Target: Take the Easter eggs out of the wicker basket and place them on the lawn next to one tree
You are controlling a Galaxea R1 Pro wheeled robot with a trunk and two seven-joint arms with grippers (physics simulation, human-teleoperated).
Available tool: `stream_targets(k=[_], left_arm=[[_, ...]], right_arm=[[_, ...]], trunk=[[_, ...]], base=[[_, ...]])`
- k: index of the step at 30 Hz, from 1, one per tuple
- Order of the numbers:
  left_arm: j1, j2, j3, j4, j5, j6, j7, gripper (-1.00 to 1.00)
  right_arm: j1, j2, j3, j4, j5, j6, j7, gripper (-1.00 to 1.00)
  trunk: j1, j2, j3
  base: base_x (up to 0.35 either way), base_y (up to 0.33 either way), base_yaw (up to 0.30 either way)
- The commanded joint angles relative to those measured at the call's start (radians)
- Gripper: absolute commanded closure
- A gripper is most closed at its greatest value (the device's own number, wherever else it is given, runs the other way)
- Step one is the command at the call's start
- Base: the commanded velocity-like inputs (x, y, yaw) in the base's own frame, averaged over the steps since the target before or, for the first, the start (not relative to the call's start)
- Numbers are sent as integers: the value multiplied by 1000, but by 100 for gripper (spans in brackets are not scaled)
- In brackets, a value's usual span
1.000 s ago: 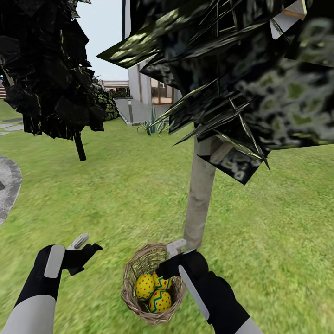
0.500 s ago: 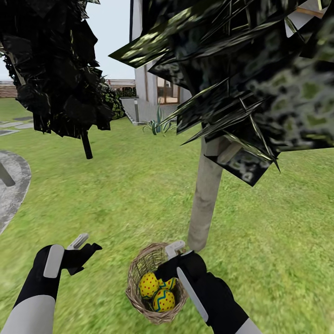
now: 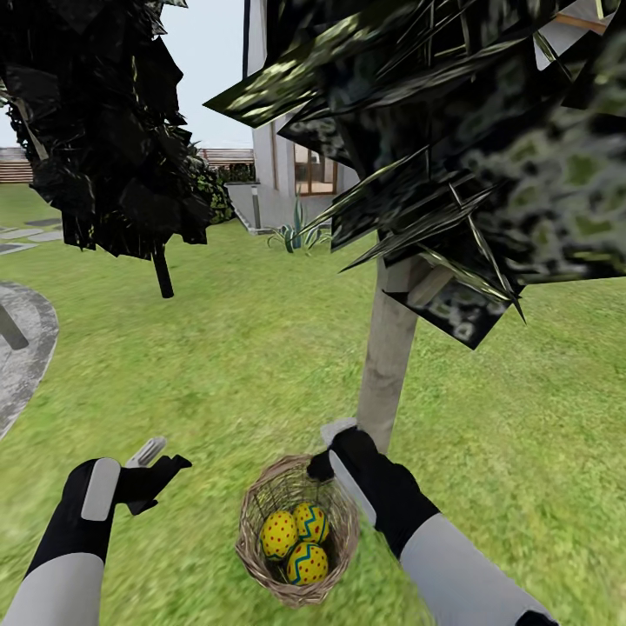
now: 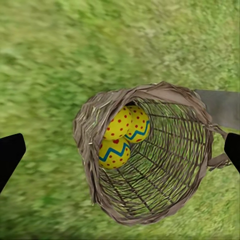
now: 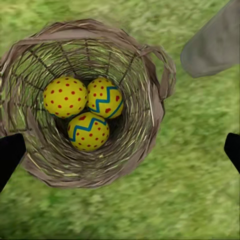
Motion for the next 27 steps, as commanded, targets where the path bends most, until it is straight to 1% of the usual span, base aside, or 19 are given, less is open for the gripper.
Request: stream_targets(k=[1, 3, 4, 6, 7, 8, 9, 11, 14, 17, 19, 22, 24, 27], left_arm=[[-1, -1, 0, -1, 10, 3, 9, -100], [-1, -1, 0, 1, 10, 3, 8, -100], [-1, -1, 0, 1, 10, 3, 8, -100], [-1, -1, 0, 0, 10, 3, 8, -100], [-1, -1, 0, 0, 10, 3, 8, -100], [-1, -1, 0, 1, 10, 3, 8, -100], [-1, -1, 0, 1, 10, 3, 8, -100], [-1, -1, -1, 2, 10, 2, 8, -100], [-1, -1, -2, 3, 10, 2, 8, -100], [-1, -1, -2, 1, 11, 2, 8, -100], [-1, -2, -1, 0, 11, 2, 8, -100], [-1, -2, 1, -2, 12, 2, 8, -100], [-1, -3, 2, -3, 13, 2, 8, -100], [-1, -4, 2, -2, 12, 2, 8, -100]], right_arm=[[-38, 0, 2, 43, -52, -11, -10, -100], [-83, 0, 4, 93, -99, -46, -10, -100], [-92, 0, 10, 103, -109, -54, -10, -100], [-102, 0, 36, 113, -119, -63, -9, -100], [-105, 0, 56, 116, -122, -66, -8, -100], [-107, 0, 84, 118, -124, -68, -6, -100], [-108, 0, 97, 120, -127, -70, -6, -100], [-109, 0, 110, 122, -142, -71, -5, -100], [-109, 0, 119, 124, -192, -72, -2, -100], [-109, 0, 121, 131, -214, -73, -1, -100], [-109, 0, 122, 176, -217, -93, -1, -100], [-109, 0, 123, 235, -218, -156, 1, -100], [-109, 0, 125, 248, -217, -188, 2, -100], [-110, 0, 125, 249, -217, -200, 2, -100]], trunk=[[0, -1, -1], [0, -1, -1], [0, -1, -1], [0, -1, -1], [0, -1, -1], [0, -1, -1], [0, -1, -1], [0, -1, -1], [0, -1, -1], [0, -1, -1], [0, -1, -1], [0, -1, -1], [4, -8, -4], [15, -29, -14]], base=[[0, 0, 0], [0, 0, 0], [0, 0, 0], [0, 0, 0], [0, 0, 0], [0, 0, 0], [0, 0, 0], [0, 0, 0], [0, 0, 0], [0, 0, 0], [0, 0, 0], [0, 0, 0], [0, 0, 0], [0, 0, 0]])
